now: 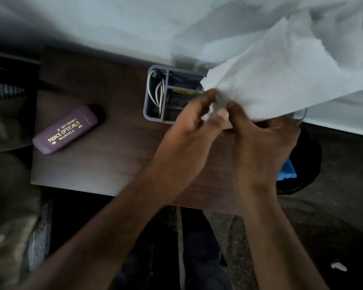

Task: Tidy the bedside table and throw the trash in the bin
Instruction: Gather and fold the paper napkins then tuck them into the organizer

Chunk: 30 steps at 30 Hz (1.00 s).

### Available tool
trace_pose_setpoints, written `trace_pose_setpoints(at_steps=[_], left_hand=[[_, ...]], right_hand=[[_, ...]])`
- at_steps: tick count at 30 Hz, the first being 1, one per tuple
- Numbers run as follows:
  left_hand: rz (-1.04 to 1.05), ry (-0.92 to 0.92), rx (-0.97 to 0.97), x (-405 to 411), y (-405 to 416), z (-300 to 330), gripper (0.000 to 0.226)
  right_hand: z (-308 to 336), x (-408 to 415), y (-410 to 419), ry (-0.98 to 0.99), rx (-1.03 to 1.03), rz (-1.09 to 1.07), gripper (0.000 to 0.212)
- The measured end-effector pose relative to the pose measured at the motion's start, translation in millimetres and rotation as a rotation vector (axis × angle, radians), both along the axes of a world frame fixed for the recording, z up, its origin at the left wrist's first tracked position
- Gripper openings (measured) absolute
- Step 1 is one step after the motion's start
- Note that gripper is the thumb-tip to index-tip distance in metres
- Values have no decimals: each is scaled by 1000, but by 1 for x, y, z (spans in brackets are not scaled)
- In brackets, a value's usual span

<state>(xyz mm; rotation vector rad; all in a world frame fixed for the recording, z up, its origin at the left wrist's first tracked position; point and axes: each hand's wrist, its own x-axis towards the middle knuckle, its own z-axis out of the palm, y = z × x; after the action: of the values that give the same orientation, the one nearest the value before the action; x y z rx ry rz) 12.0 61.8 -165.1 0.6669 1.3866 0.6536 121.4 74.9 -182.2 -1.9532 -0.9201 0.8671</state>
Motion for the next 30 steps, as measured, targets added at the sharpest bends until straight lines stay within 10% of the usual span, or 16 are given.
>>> trace_pose_setpoints(at_steps=[18,30], left_hand=[[-130,202,-34,-29,61,-22,30],[122,-136,-48,-29,57,-24,34]], right_hand=[[-44,-23,7,-299,114,43,16],[-31,-30,-10,-275,68,137,23]])
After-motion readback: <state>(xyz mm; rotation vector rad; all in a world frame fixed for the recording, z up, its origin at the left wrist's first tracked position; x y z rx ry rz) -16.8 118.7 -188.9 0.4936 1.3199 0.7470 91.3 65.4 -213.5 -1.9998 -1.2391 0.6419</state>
